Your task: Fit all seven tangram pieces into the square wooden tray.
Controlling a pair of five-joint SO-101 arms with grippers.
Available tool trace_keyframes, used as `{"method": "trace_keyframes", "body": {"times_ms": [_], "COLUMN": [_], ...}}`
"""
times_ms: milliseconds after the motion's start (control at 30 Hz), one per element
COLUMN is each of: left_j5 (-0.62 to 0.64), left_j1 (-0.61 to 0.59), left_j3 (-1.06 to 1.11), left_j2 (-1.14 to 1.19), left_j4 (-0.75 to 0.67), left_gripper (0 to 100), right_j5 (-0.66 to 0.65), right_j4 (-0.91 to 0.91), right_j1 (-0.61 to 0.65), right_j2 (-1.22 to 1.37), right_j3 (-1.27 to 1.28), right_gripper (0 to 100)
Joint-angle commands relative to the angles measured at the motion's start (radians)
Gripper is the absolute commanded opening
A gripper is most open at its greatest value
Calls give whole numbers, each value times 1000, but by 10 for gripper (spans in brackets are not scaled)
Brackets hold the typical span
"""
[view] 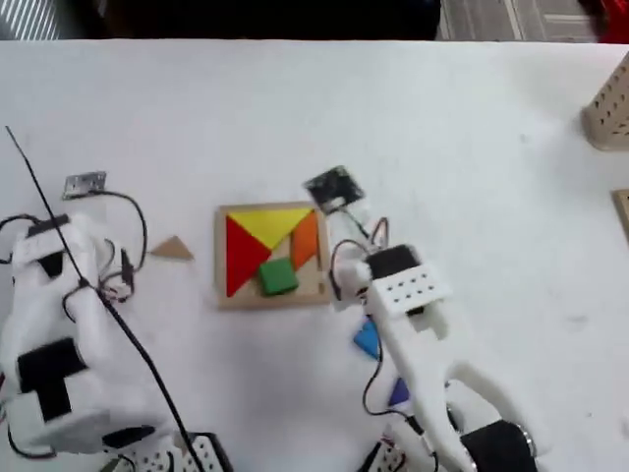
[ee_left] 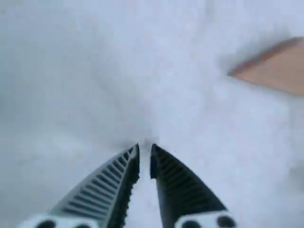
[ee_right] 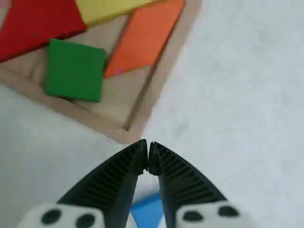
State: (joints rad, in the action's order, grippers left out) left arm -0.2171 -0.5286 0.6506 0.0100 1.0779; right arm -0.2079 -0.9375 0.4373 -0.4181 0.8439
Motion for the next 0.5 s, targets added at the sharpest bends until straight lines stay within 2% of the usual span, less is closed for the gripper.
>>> {"method": "trace_keyframes", "body": {"times_ms": [0,133,300,467], "left_j5": [25,26,81,100], "left_j1": [-15,-15,-13,-10], "left_j3": [-120,-118,-118,-118], "left_j2": [67,58,58,58], "left_j4": [38,23,11,-18], "left_gripper": [29,30,30,30], "right_j5": [38,44,40,40], "right_j4": [35,148,286,294], "right_j1": [147,225,209,208], "right_j2": [-25,38,122,124], "right_j3": [-78,-41,38,48], "right_gripper": [24,23,22,22]}}
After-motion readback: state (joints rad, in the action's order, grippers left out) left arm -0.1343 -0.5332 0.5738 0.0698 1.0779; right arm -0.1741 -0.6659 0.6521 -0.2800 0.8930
